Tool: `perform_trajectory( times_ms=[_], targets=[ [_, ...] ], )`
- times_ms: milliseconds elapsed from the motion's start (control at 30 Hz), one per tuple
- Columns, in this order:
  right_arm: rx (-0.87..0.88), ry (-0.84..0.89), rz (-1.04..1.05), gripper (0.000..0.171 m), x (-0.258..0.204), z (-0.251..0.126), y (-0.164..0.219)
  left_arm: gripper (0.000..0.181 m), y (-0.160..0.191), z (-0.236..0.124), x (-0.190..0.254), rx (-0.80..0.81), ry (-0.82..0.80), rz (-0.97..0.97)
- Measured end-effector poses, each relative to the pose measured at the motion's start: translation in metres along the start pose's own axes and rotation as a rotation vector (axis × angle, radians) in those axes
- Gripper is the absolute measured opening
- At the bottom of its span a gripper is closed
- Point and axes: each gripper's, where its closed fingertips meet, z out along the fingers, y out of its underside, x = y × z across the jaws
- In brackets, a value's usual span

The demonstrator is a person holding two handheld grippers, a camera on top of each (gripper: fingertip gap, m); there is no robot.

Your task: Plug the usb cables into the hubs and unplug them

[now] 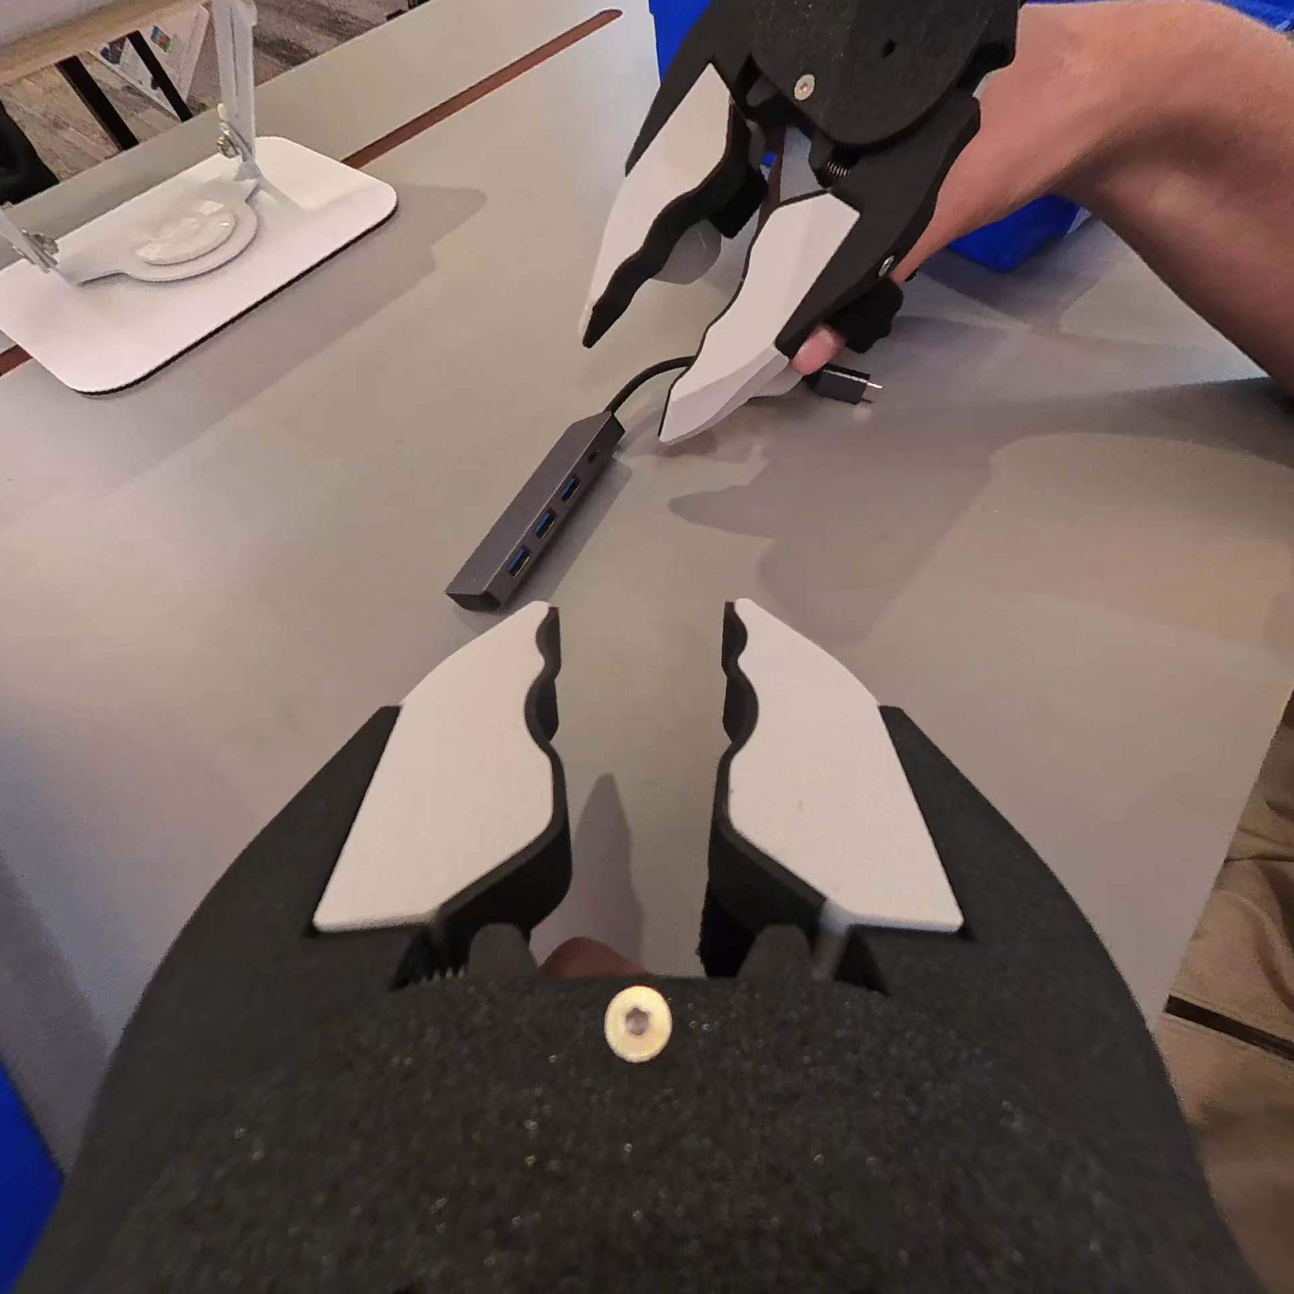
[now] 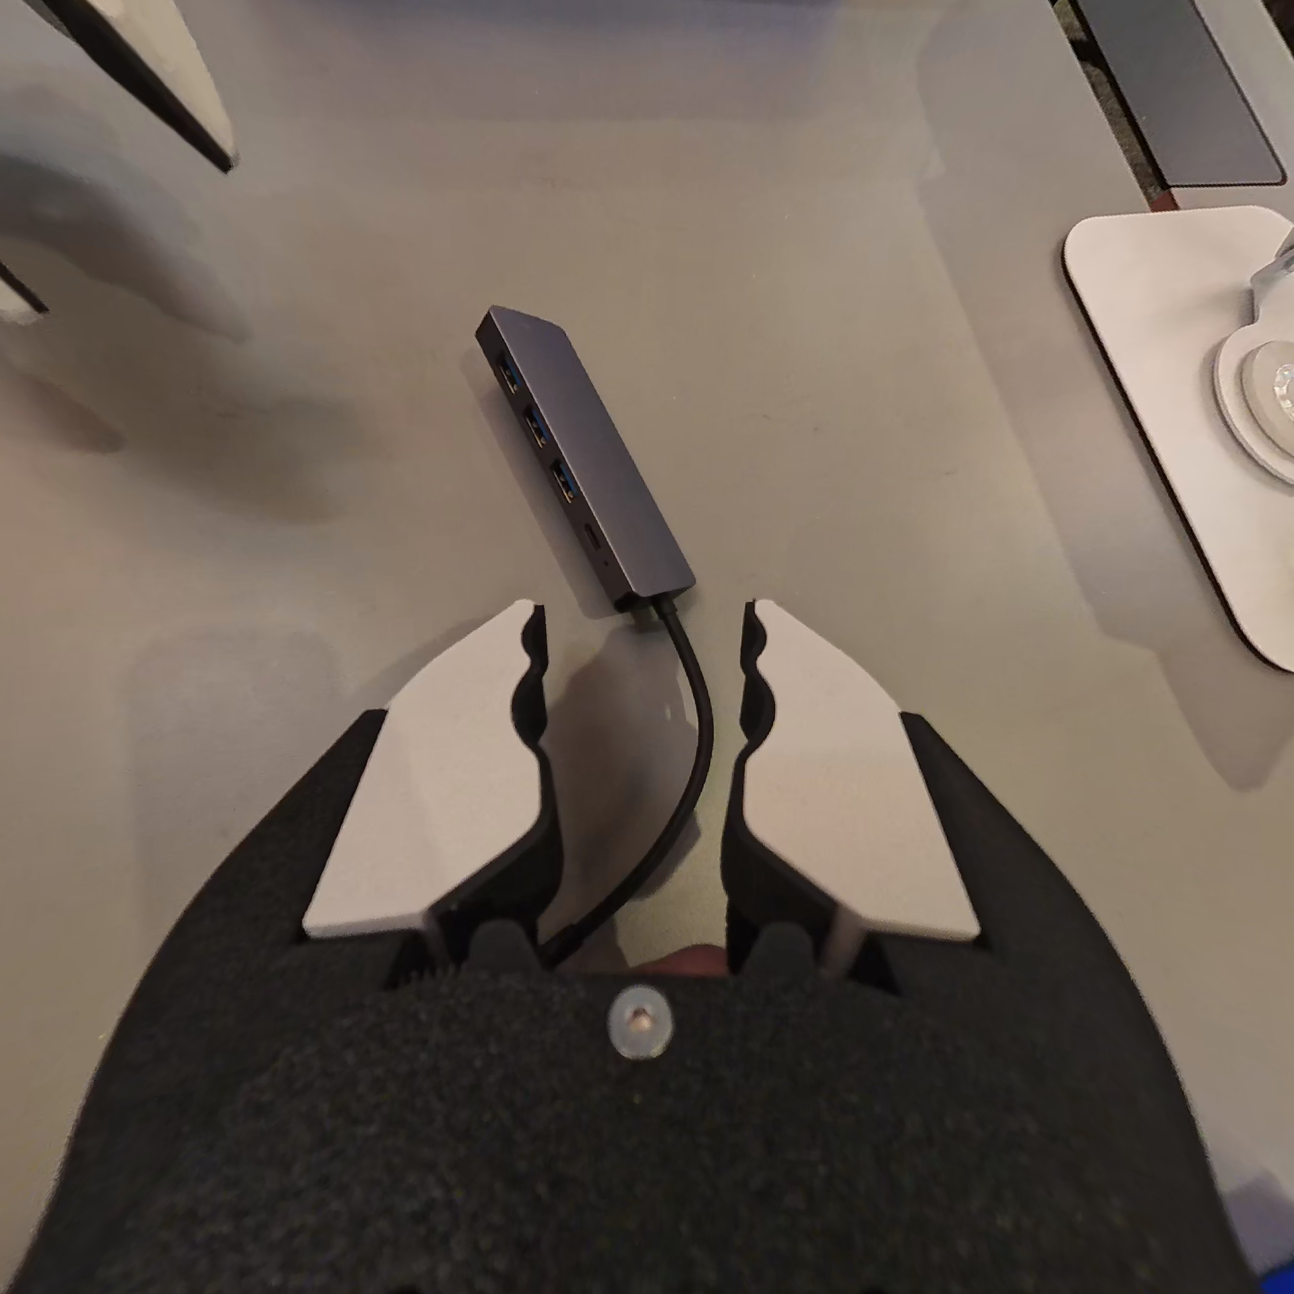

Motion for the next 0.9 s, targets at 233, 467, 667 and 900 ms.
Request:
perform_trajectory(
  times_ms=[233, 467, 667, 900],
  targets=[
    [-0.006, -0.002, 0.000, 0.053, 0.000, 0.001, 0.001, 0.044, -0.001, -0.004, -0.014, 0.017, -0.038, -0.024],
    [-0.011, -0.003, -0.002, 0.053, -0.001, 0.001, 0.002, 0.044, 0.002, -0.006, -0.029, 0.032, -0.072, -0.078],
    [-0.011, -0.002, -0.002, 0.053, 0.000, 0.001, 0.002, 0.044, 0.006, -0.003, -0.033, 0.029, -0.086, -0.081],
    [-0.022, 0.009, -0.014, 0.053, 0.000, 0.003, 0.004, 0.044, 0.008, -0.007, -0.043, 0.026, -0.122, -0.080]
  ],
)
